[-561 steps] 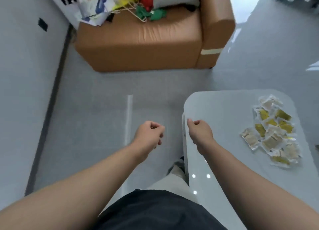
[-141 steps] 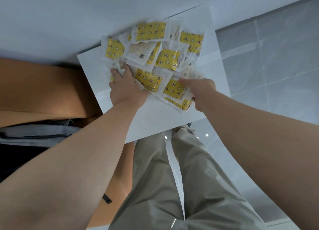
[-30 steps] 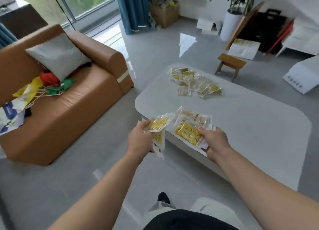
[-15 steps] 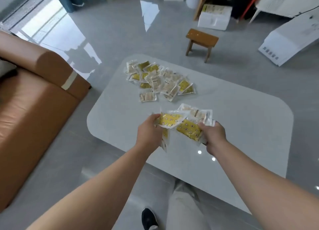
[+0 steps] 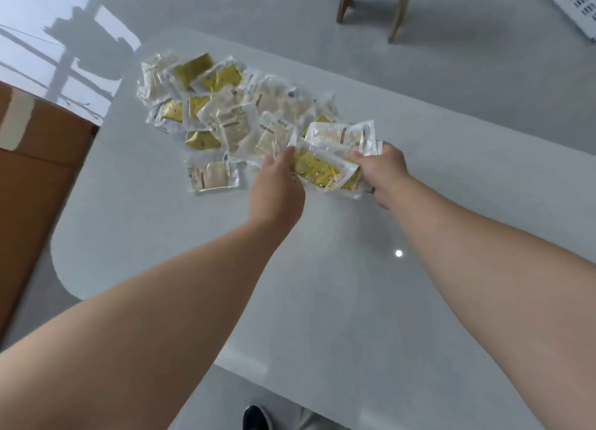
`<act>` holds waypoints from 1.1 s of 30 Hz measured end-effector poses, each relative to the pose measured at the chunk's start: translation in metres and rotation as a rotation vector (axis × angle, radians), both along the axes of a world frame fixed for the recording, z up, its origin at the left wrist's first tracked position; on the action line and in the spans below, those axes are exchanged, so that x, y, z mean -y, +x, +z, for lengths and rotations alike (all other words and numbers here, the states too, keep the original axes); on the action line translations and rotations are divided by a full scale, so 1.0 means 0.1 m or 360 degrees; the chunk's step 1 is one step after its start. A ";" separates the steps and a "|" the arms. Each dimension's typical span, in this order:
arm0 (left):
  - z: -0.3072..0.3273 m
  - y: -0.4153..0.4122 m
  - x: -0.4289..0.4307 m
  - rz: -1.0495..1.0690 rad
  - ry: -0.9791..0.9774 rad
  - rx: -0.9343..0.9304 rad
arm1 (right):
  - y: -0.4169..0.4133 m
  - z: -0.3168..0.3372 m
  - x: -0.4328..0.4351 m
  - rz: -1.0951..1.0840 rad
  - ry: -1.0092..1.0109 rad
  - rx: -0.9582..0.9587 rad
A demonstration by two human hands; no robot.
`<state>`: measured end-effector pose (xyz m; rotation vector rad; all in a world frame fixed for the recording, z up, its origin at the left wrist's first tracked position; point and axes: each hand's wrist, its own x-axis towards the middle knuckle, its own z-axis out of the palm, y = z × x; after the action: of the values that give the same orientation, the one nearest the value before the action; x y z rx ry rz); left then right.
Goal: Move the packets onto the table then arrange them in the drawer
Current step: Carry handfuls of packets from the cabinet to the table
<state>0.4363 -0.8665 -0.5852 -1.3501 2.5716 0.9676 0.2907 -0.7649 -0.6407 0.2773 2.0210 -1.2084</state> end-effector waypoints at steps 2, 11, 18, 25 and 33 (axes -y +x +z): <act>-0.23 -0.22 0.10 -0.0082 -0.0115 0.0048 | -0.19 -0.22 0.17 0.0076 -0.0014 0.0007; -0.88 -0.65 0.11 -0.0595 -0.0403 0.0582 | -0.52 -0.57 0.45 0.0459 0.0436 -0.0335; -1.22 -0.56 -0.15 -0.0603 -0.0278 0.0660 | -0.40 -0.65 0.38 0.0719 0.0739 -0.0646; -0.88 -0.47 0.07 -0.0751 0.0071 0.0501 | -0.31 -0.48 0.38 0.0749 0.0828 -0.0505; 0.16 0.32 0.08 -0.0682 0.0172 0.0542 | 0.14 0.40 0.16 0.0702 0.0756 -0.0222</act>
<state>0.4686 -0.8748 -0.5691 -0.8008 2.3623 0.7166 0.3046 -0.7805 -0.6005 -0.0335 2.3160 -0.4815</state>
